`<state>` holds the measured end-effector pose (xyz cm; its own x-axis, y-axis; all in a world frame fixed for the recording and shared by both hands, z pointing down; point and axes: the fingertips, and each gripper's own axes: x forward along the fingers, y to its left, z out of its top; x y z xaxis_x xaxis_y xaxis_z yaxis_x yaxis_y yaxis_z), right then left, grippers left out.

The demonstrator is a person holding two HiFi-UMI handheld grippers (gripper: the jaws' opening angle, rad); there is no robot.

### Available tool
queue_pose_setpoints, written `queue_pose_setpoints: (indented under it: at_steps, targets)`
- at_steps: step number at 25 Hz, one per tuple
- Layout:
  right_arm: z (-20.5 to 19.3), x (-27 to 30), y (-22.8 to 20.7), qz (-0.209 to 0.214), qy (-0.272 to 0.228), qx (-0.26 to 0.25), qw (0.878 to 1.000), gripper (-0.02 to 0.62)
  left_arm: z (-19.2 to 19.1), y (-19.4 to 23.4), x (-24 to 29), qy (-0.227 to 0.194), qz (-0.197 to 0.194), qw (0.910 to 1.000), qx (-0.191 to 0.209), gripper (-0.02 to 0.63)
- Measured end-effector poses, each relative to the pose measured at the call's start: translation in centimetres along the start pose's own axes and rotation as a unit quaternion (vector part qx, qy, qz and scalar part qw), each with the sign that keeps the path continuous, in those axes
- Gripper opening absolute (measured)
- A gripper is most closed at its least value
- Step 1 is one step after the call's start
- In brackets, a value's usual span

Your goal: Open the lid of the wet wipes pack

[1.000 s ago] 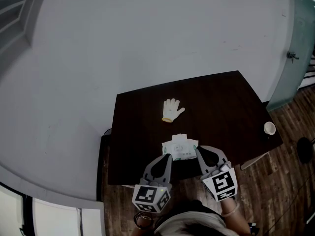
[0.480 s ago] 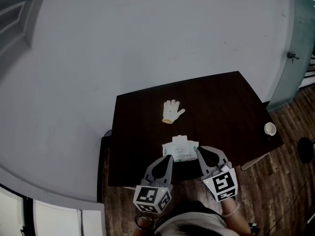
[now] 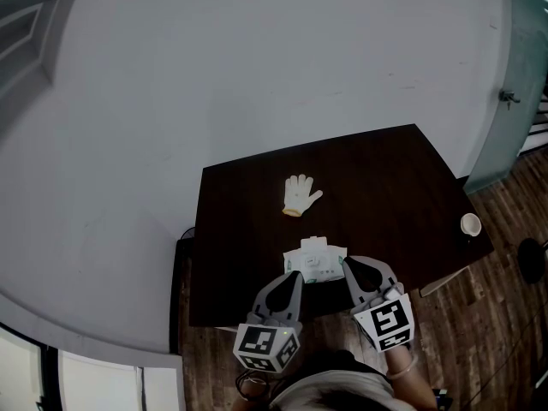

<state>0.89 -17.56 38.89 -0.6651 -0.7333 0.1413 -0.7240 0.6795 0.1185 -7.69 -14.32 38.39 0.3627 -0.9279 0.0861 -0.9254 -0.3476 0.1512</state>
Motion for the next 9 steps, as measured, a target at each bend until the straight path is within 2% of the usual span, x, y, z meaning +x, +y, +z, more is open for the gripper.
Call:
queue_pose_setpoints:
  at_steps: [9]
  targets:
    - [0.08, 0.67, 0.03, 0.000, -0.001, -0.006, 1.000, 0.006, -0.10, 0.56, -0.14, 0.003, -0.004, 1.0000, -0.007, 0.018]
